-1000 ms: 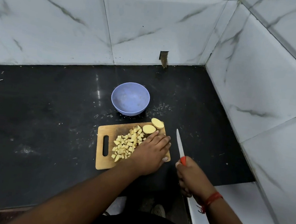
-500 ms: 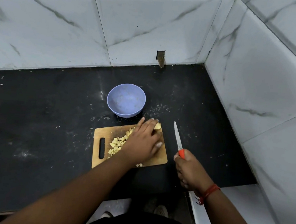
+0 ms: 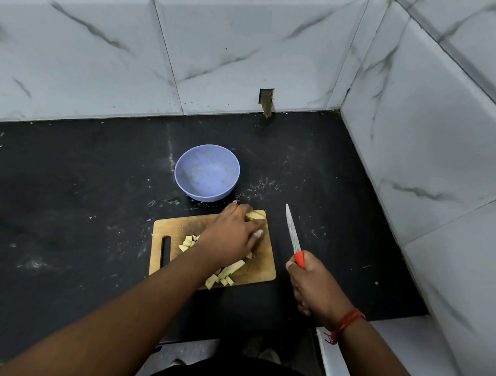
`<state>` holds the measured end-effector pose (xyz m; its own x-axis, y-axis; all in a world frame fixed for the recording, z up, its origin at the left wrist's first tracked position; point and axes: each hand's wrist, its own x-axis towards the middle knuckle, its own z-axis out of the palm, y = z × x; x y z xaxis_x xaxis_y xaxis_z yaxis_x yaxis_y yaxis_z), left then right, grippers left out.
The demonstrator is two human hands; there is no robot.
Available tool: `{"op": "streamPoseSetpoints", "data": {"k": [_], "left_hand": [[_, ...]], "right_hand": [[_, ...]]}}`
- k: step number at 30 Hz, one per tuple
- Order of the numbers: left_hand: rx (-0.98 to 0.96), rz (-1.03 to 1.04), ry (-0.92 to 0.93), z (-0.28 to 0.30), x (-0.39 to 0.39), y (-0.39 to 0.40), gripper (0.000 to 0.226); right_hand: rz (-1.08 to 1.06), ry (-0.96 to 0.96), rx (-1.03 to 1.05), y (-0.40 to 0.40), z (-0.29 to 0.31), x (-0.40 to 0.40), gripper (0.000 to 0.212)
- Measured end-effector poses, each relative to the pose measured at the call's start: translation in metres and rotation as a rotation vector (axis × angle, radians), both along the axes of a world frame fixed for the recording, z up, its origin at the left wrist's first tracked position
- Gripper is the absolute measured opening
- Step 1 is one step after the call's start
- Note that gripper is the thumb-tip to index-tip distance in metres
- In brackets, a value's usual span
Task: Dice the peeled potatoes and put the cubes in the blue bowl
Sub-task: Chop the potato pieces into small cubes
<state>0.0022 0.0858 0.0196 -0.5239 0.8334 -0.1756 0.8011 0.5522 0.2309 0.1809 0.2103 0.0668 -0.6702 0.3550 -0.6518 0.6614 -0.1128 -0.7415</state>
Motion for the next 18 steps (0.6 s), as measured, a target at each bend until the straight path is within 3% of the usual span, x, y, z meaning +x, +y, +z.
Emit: {"op": "streamPoseSetpoints", "data": {"k": [7, 10, 13, 16, 18], "left_hand": [[0.197, 0.068, -0.102, 0.007, 0.016, 0.001, 0.051], [0.24, 0.091, -0.142, 0.001, 0.032, 0.0, 0.045], [0.232, 0.03, -0.052, -0.009, 0.04, -0.006, 0.038], [0.227, -0.043, 0.048, -0.016, 0.041, -0.012, 0.042], [0.243, -0.069, 0.084, -0.019, 0.04, -0.014, 0.043]], "right_hand": [[-0.065, 0.052, 0.048, -0.002, -0.015, -0.011, 0.017], [-0.073, 0.07, 0.252, 0.001, -0.034, -0.027, 0.011], [0.009, 0.053, 0.456, 0.001, -0.048, -0.048, 0.005], [0.035, 0.036, 0.542, 0.003, -0.051, -0.062, 0.001], [0.051, 0.033, 0.569, 0.005, -0.051, -0.066, 0.009]]}}
